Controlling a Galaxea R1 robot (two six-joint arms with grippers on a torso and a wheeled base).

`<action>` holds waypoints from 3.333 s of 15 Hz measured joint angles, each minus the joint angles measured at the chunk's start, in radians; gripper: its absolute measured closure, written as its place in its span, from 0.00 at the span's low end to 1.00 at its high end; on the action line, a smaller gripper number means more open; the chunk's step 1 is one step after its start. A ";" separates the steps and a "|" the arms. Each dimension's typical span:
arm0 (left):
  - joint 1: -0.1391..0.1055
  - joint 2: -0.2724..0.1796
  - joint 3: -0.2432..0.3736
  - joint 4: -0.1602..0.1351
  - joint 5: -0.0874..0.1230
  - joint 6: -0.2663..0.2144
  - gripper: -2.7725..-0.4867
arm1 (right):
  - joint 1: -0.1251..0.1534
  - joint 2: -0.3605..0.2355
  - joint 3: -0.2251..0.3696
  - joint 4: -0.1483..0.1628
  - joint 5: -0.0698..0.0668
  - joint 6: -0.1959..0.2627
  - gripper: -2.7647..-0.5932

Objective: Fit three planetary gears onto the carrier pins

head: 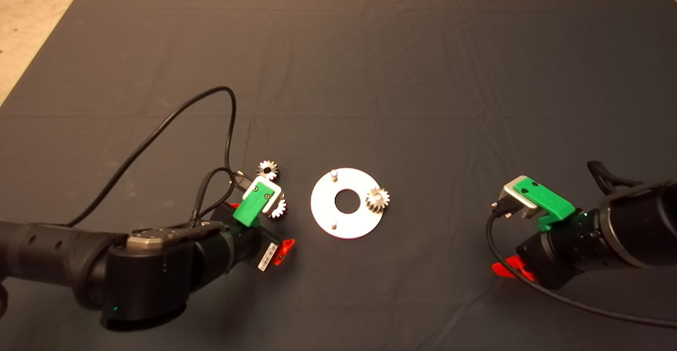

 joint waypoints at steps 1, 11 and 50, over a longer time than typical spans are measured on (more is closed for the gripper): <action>0.000 0.002 -0.017 0.004 0.000 0.001 0.06 | -0.003 0.000 0.000 0.001 0.000 0.000 0.34; -0.002 0.022 -0.099 0.010 0.000 0.007 0.06 | -0.010 -0.025 0.000 0.002 -0.001 -0.003 0.34; -0.063 0.027 -0.046 0.011 -0.003 -0.160 0.16 | -0.016 -0.092 0.001 0.002 0.000 -0.053 0.34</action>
